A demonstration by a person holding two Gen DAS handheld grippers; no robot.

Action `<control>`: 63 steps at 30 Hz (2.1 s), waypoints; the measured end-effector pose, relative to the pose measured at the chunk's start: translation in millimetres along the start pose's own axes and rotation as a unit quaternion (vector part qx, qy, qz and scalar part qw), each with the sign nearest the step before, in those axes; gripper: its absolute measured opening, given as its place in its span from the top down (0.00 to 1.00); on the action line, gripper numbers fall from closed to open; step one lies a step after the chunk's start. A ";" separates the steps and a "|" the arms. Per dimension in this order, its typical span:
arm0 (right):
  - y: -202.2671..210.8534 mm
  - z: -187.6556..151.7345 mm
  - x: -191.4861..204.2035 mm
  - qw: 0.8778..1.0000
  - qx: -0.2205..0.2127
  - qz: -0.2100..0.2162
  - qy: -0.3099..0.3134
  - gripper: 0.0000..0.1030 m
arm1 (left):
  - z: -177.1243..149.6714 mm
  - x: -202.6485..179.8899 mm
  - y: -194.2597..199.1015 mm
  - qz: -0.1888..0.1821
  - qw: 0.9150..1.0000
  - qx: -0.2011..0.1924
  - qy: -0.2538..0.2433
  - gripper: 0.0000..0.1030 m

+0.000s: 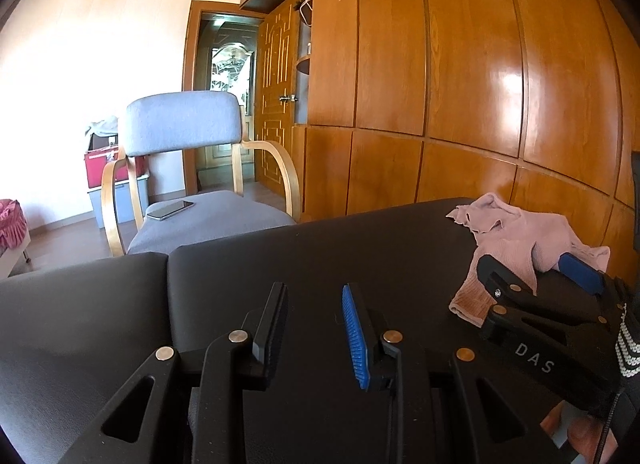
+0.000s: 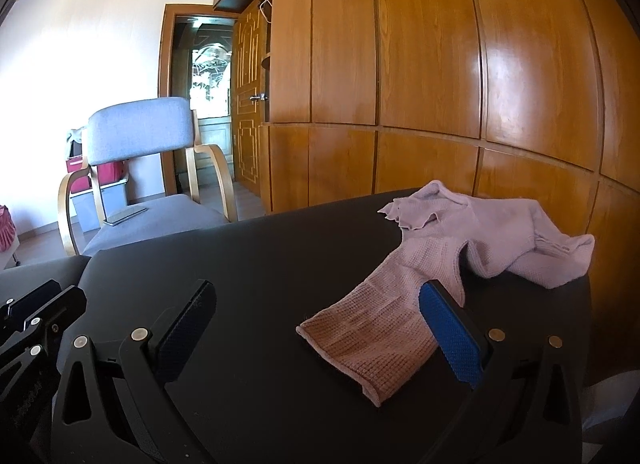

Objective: Fold clothes

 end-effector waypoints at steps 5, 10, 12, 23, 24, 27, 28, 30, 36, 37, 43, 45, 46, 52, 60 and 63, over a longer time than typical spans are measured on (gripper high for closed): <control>-0.9 -0.6 1.7 1.000 0.006 -0.001 0.003 0.00 | 0.5 0.6 0.1 -0.001 1.000 -0.004 -0.003 0.73; -4.7 0.8 -2.0 1.000 0.023 0.005 -0.005 0.00 | 0.5 2.6 0.0 -0.002 1.000 -0.004 0.000 0.73; -8.7 1.6 -6.4 0.999 0.032 0.015 -0.018 0.00 | 0.2 2.7 0.5 -0.003 1.000 -0.003 0.004 0.73; -37.3 13.6 -36.4 0.998 0.050 -0.040 0.023 0.00 | -0.7 4.9 0.2 -0.007 1.000 0.001 0.017 0.73; -43.1 16.3 -42.9 0.997 0.055 -0.051 0.029 0.00 | -0.4 4.2 2.1 -0.012 1.000 -0.006 0.027 0.73; -62.8 24.4 -69.9 0.994 0.069 -0.082 0.030 0.00 | -0.3 4.3 2.0 -0.011 1.000 -0.006 0.026 0.73; -69.5 27.0 -80.1 0.993 0.074 -0.092 0.027 0.00 | -0.2 4.3 1.9 -0.011 1.000 -0.005 0.026 0.73; -82.7 31.3 -102.9 0.990 0.081 -0.115 0.015 0.00 | 0.7 3.0 2.9 -0.013 0.999 -0.008 0.030 0.73; -112.1 35.0 -157.0 0.980 0.109 -0.166 -0.016 0.00 | -1.3 4.7 1.1 -0.007 1.000 0.001 0.019 0.73; -112.1 36.9 -162.6 0.979 0.109 -0.172 -0.015 0.00 | -1.2 4.8 0.8 -0.006 1.000 0.000 0.018 0.73; -127.4 37.8 -187.1 0.975 0.112 -0.191 -0.027 0.00 | -3.2 5.3 -1.1 -0.003 1.000 0.007 0.011 0.73; -136.1 37.0 -195.1 0.974 0.116 -0.194 -0.033 0.00 | -3.2 4.9 -1.0 -0.002 1.000 0.006 0.012 0.73; -140.4 36.5 -199.1 0.973 0.118 -0.196 -0.036 0.00 | -3.2 4.8 -1.0 -0.003 1.000 0.007 0.012 0.73; -175.2 32.7 -231.1 0.970 0.151 -0.175 -0.072 0.00 | -4.0 5.9 -1.8 -0.002 1.000 0.012 0.014 0.73; -215.4 31.3 -267.3 0.957 0.192 -0.208 -0.067 0.00 | -4.3 8.2 -4.0 -0.003 1.000 0.017 0.021 0.73; -227.1 36.1 -269.7 0.958 0.189 -0.208 -0.059 0.00 | -4.5 9.3 -4.8 -0.003 1.000 0.019 0.024 0.73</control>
Point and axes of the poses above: each gripper's, at about its wrist camera, not at the fingertips, and y roughly against the way its jaws point, x to its left, z to its top, the point moved 3 cm from there along -y, roughly the way its jaws point, and after that the axes turned 9 degrees about -z, right-handed, at the moved point
